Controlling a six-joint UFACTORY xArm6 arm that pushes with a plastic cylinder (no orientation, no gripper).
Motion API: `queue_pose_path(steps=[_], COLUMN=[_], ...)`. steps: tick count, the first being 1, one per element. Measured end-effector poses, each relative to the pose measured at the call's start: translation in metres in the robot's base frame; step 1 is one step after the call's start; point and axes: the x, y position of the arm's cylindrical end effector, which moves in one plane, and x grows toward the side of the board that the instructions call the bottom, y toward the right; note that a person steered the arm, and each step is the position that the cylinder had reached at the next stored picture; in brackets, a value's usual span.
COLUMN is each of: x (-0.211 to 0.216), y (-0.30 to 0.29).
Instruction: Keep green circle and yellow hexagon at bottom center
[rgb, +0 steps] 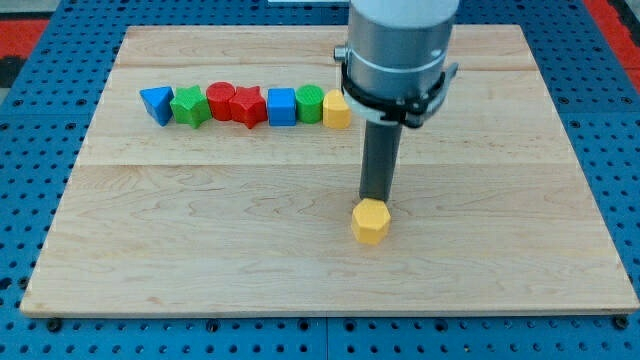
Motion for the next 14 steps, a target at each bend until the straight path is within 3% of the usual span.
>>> queue_pose_path(steps=[1, 2, 5, 8, 9, 12, 14], x=[-0.007, -0.059, -0.123, -0.19, -0.182, -0.091, -0.067], y=[0.022, 0.062, 0.075, -0.008, -0.06, -0.067, -0.117])
